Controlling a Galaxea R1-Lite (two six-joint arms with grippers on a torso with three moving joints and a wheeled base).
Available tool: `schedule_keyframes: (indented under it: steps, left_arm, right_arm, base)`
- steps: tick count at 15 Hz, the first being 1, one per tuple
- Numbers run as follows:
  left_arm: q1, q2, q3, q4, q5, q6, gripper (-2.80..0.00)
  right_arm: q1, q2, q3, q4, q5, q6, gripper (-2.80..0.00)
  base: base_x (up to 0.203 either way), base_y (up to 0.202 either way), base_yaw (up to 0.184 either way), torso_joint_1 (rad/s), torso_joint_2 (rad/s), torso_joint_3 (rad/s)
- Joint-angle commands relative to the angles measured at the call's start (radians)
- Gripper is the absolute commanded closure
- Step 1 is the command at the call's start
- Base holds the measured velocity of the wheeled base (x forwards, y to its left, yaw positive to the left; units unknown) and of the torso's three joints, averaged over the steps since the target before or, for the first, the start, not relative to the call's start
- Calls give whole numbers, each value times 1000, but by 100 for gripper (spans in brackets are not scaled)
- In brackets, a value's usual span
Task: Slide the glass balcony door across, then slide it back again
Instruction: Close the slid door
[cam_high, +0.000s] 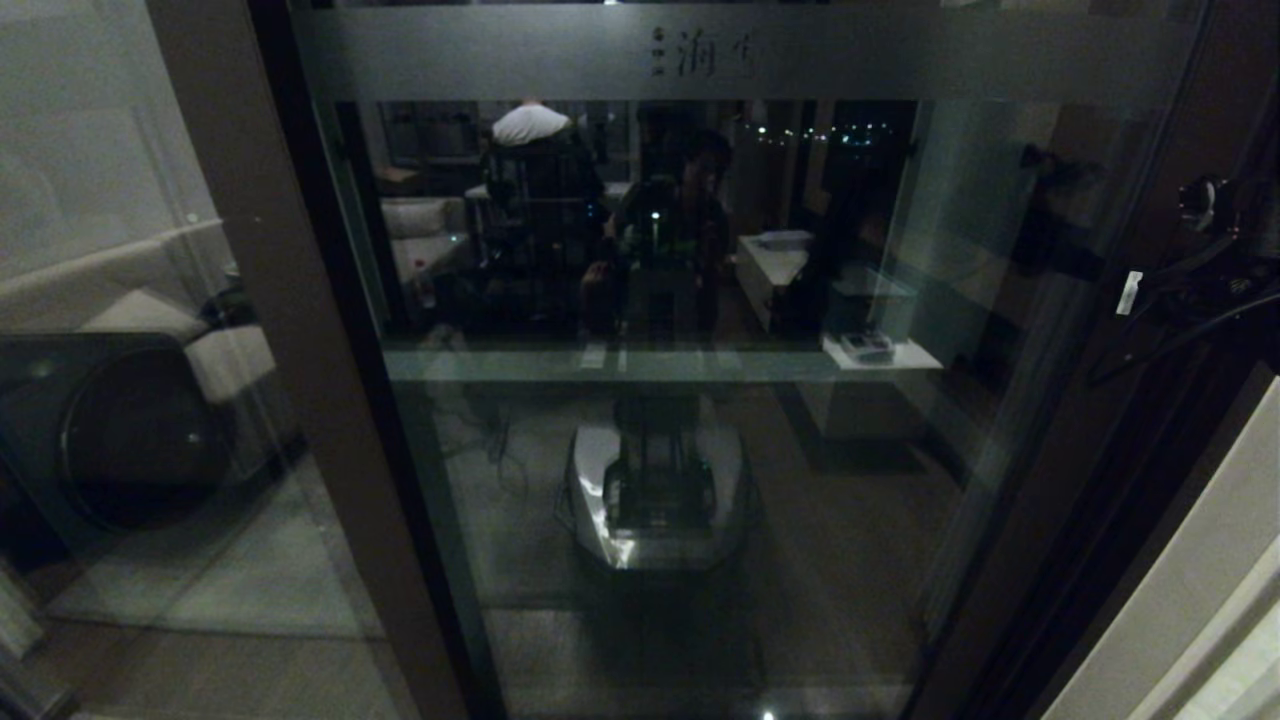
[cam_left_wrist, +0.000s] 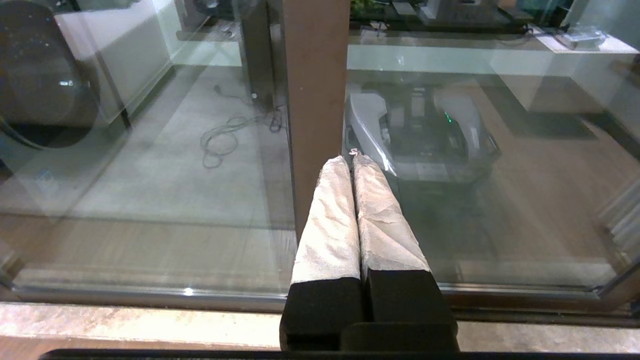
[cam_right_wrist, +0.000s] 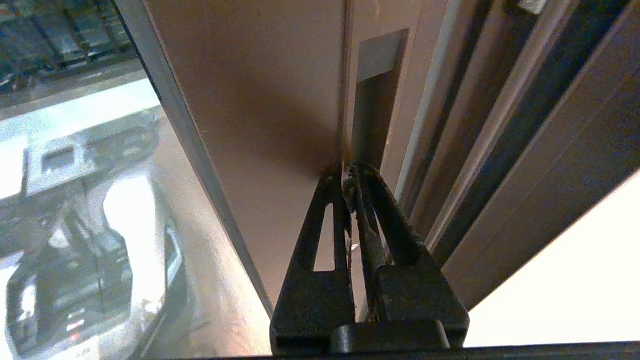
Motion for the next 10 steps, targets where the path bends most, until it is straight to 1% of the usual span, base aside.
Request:
schedule_keyframes:
  steps: [1,4,10]
  left_arm:
    - [0,0,0,1,1,0,0]
    - [0,0,-1,1,1,0,0]
    - [0,0,0,1,1,0,0]
  right_arm:
    - [-1,-7,16,0,0,0,0]
    - [-2,-47,44,0,1,-3,0]
    - [-26,-41,35,0,3,-10,0]
  base:
    - [0,0,0,0,0,0]
    - [0,0,0,0,0,0]
    - [0,0,0,0,0,0]
